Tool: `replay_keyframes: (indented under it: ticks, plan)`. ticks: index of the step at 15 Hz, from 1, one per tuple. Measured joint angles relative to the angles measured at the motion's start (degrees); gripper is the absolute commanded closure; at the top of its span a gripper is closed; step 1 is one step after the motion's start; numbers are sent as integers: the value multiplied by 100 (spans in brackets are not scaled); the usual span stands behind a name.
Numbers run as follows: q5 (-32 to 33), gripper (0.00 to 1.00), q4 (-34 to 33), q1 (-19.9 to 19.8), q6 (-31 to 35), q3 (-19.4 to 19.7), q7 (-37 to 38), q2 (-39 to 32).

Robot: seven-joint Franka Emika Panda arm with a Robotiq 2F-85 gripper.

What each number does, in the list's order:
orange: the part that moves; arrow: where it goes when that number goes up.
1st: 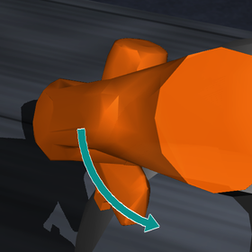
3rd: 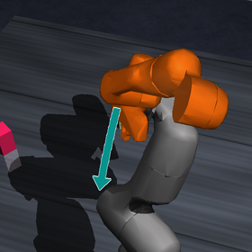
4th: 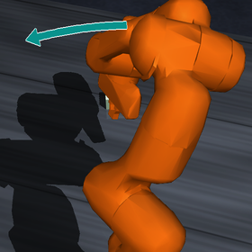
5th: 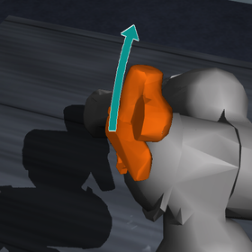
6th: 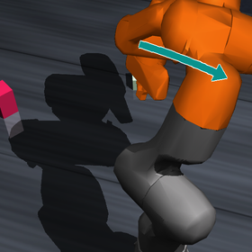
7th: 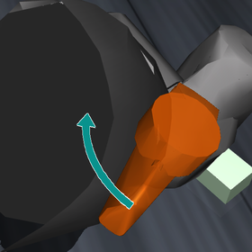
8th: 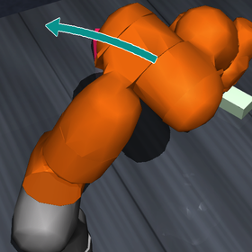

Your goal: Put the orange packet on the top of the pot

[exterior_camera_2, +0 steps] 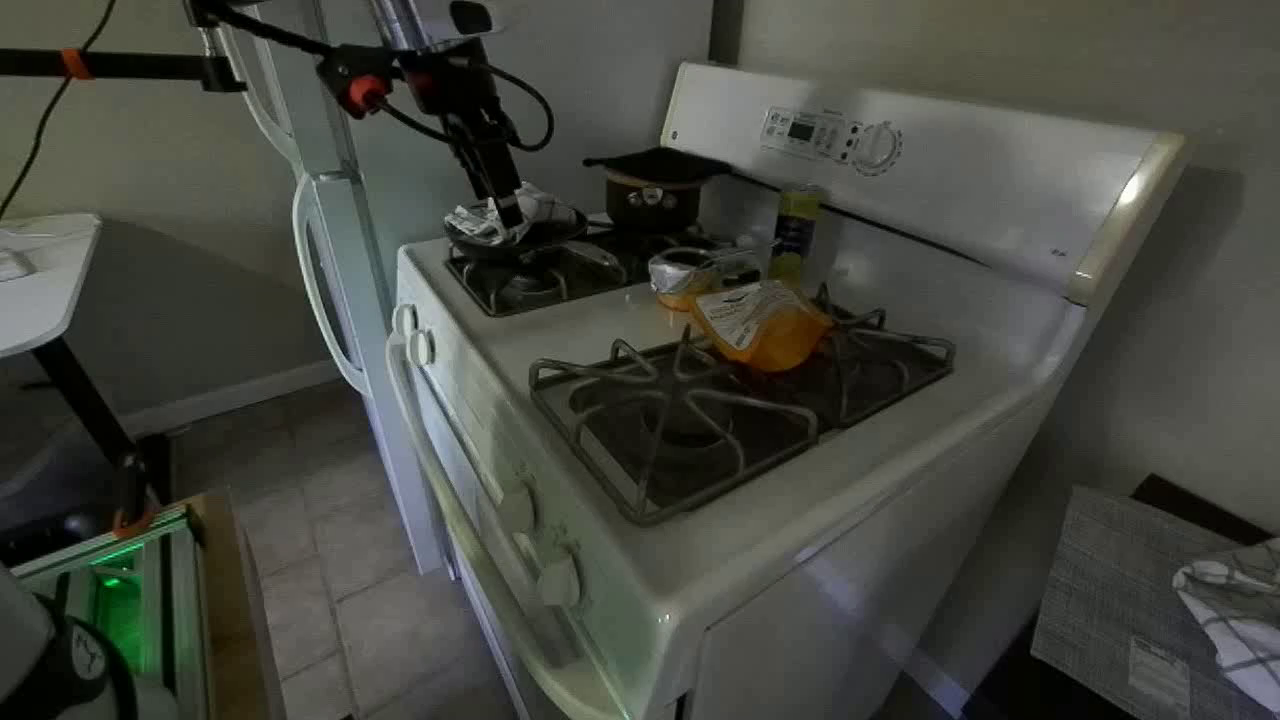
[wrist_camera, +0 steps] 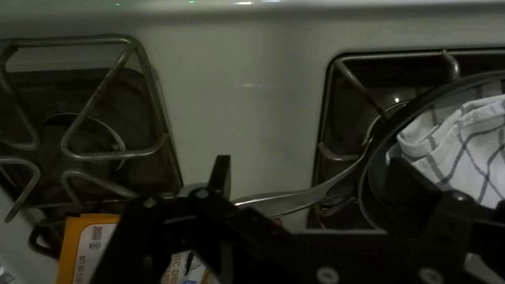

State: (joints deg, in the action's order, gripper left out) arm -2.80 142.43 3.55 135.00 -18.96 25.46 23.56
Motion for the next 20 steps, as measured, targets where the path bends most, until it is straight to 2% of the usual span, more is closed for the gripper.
replay_keyframes:
  ticks: [3, 6, 8, 10, 13, 15, 18, 20]
  plan:
    - [64, 0, -2, -1, 33, 10, -1, 2]
    - [395, 0, -53, -85, 365, 140, -114, 13]
    - [553, 0, -175, -118, 536, 449, -733, 18]
    - [644, 0, -349, 22, 517, 1024, -1715, -4]
    - [719, 0, -836, 307, -98, 2068, -3221, -190]
    - [714, 0, -1336, 242, -638, 2521, -4172, -494]
    - [734, 0, -2149, -59, -958, 2745, -5009, -1268]
    - [1029, 0, -2624, -253, -601, 2721, -4897, -1899]
